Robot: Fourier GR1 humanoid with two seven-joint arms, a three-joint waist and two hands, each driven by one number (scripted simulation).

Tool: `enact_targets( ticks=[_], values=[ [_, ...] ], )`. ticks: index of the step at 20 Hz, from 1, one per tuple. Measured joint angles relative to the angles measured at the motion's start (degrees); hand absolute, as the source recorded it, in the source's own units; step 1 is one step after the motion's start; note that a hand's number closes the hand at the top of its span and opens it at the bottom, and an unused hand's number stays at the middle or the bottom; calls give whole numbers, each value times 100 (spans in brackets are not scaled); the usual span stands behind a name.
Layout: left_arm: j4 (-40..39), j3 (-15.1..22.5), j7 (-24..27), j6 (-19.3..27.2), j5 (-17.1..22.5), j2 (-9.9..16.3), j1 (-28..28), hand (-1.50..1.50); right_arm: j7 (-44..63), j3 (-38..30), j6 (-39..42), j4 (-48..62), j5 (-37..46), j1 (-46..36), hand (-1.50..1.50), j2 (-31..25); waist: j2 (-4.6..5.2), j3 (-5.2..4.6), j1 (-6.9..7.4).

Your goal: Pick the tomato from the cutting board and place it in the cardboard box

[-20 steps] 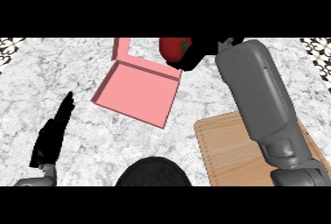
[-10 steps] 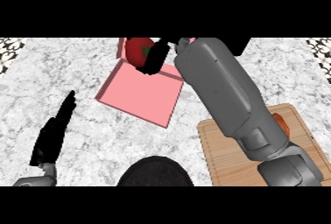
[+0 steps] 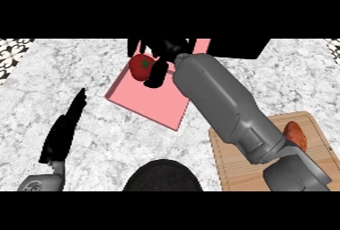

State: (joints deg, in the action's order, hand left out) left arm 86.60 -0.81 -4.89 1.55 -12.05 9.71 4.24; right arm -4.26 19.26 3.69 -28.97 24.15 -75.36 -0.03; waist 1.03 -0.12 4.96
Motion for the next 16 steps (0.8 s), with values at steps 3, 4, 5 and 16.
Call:
enact_targets(
  ticks=[3,4,5,16],
  values=[
    [20,48,37,-2,-29,-30,-14,0,23,242,-202,196,-334,-11,-150,2,16,0,76],
    [37,54,58,-19,-26,-24,-38,0,16,319,-253,211,-462,-8,-150,2,18,0,98],
    [35,70,36,-5,-45,-42,-3,0,-1,402,-327,211,-596,36,-150,2,24,0,130],
    [-23,26,22,-13,-29,-53,36,0,-510,-447,-1239,264,-2339,115,-150,3,42,9,68]
  ],
)
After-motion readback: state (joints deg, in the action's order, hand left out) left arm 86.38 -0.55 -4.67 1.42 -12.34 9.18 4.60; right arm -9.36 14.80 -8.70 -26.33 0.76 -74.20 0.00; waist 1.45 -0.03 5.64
